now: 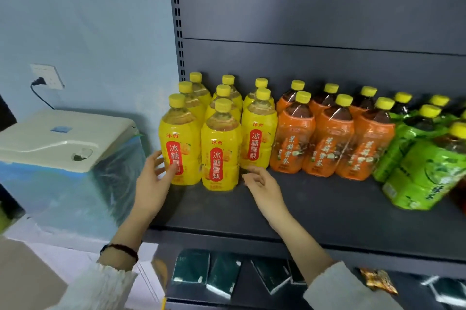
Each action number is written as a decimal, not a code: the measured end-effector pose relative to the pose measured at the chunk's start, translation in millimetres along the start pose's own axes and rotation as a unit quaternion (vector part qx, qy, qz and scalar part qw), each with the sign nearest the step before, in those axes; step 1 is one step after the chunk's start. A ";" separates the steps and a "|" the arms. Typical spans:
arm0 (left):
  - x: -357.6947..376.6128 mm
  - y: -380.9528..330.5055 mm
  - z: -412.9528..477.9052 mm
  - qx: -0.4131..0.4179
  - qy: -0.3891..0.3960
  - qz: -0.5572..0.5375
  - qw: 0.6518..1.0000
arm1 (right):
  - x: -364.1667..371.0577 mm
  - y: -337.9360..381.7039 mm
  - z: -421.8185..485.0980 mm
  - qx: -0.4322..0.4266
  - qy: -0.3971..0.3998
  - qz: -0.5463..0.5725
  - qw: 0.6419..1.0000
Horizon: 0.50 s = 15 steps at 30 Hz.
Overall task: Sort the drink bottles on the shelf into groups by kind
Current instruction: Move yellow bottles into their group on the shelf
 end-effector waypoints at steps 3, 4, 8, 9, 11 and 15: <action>-0.2 0.4 -32.9 -0.017 -0.078 0.018 0.997 | -31.7 -2.8 -27.2 0.007 -0.029 -0.011 0.999; 5.5 -0.2 -42.9 -0.022 -0.083 0.022 0.996 | -45.2 -2.5 -37.3 0.005 -0.038 -0.019 0.999; 61.6 -31.0 -72.1 0.011 0.002 0.044 0.999 | -105.8 -0.9 -80.6 0.000 -0.085 -0.053 0.995; 83.3 -42.1 -77.9 0.026 0.035 0.061 0.997 | -124.1 -2.6 -92.9 -0.001 -0.100 -0.058 0.993; 129.8 -65.4 -90.3 0.058 0.090 0.088 0.990 | -161.8 -7.2 -119.2 -0.005 -0.127 -0.074 0.989; 228.8 -115.5 -116.0 0.108 0.153 0.091 0.978 | -247.4 -13.4 -175.1 -0.007 -0.168 -0.112 0.979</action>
Point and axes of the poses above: each hand's wrist, its own z-axis towards the middle knuckle, its own x-axis out of the palm, y = z × x, the point moved 10 cm from there along z, towards the middle knuckle, and after that the axes turned 11 degrees about y, right-handed, at the moved point
